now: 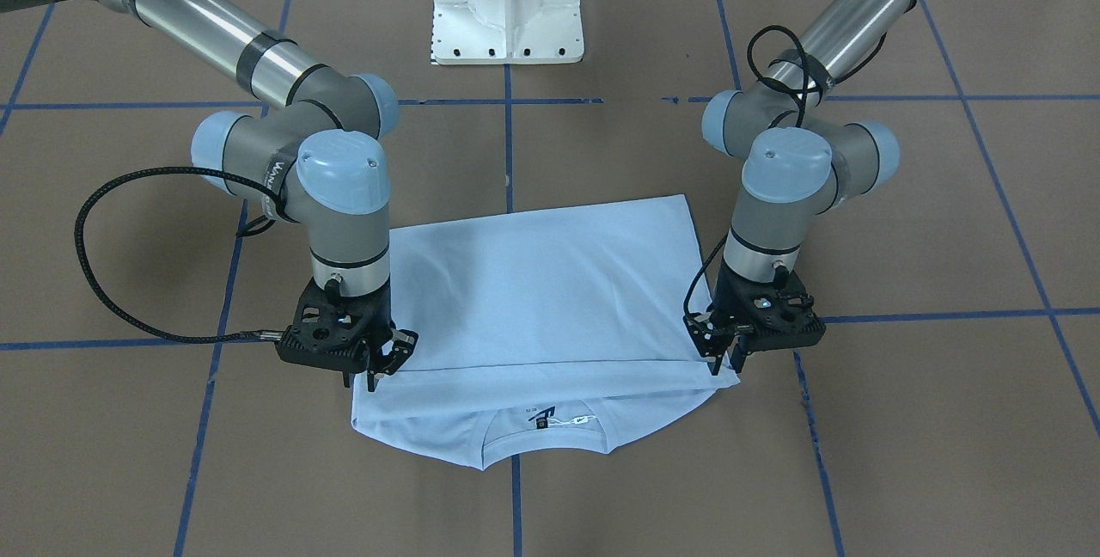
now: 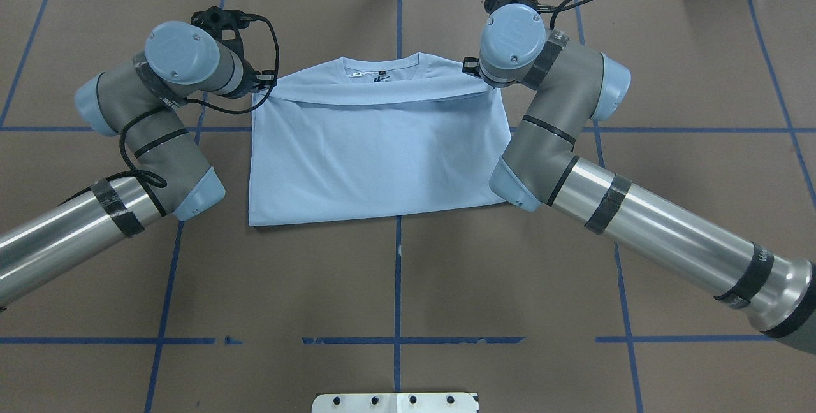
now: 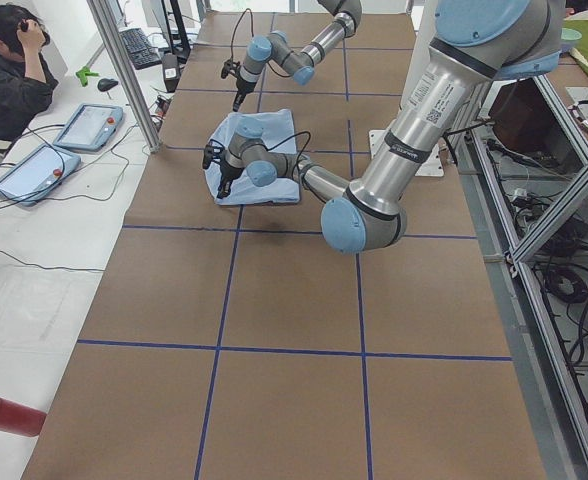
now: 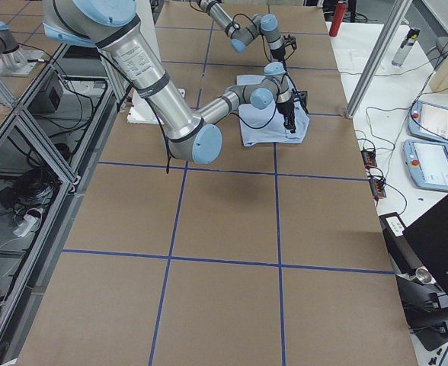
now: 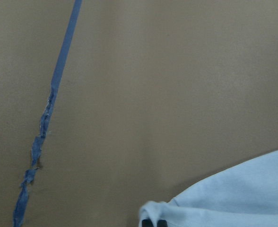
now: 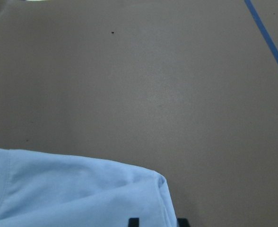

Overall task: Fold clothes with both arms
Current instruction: 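Release the hem near the collar and raise both grippers, then move the left gripper to the shirt's side edge while the right gripper waits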

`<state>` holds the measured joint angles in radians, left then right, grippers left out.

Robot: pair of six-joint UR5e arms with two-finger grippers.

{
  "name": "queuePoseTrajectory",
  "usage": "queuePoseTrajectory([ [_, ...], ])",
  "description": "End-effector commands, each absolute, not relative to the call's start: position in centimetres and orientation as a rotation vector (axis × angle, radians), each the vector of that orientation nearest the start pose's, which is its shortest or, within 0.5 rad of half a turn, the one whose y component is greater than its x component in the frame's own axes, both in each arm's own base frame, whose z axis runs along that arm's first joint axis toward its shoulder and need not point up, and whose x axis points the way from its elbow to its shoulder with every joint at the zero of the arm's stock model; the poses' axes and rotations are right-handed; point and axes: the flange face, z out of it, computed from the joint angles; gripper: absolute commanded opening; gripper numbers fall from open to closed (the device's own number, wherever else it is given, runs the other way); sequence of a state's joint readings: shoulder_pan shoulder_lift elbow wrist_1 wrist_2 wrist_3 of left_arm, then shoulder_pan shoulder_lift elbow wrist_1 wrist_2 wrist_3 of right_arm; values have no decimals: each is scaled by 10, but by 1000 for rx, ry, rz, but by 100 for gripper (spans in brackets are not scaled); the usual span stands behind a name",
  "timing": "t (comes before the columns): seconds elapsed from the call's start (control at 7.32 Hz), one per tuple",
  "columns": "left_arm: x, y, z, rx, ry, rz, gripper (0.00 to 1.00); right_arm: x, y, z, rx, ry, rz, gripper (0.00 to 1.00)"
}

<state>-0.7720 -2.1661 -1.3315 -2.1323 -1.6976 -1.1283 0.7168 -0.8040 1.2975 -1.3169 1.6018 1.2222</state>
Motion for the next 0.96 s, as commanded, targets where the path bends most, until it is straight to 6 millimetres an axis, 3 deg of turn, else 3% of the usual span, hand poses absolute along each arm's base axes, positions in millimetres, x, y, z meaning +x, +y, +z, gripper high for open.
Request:
queuePoseTrajectory([
  [0.0, 428, -571, 335, 466, 904, -220, 100, -479, -610, 265, 374, -721, 195, 100],
  [0.27, 434, -477, 350, 401, 976, -160, 100, -448, -589, 267, 346, -794, 138, 100],
  [0.55, 456, -412, 358, 352, 1000, -199, 100, -442, -582, 268, 352, -802, 142, 100],
  [0.82, 474, -386, 359, 307, 1012, -242, 57, -443, -581, 267, 353, -803, 140, 100],
])
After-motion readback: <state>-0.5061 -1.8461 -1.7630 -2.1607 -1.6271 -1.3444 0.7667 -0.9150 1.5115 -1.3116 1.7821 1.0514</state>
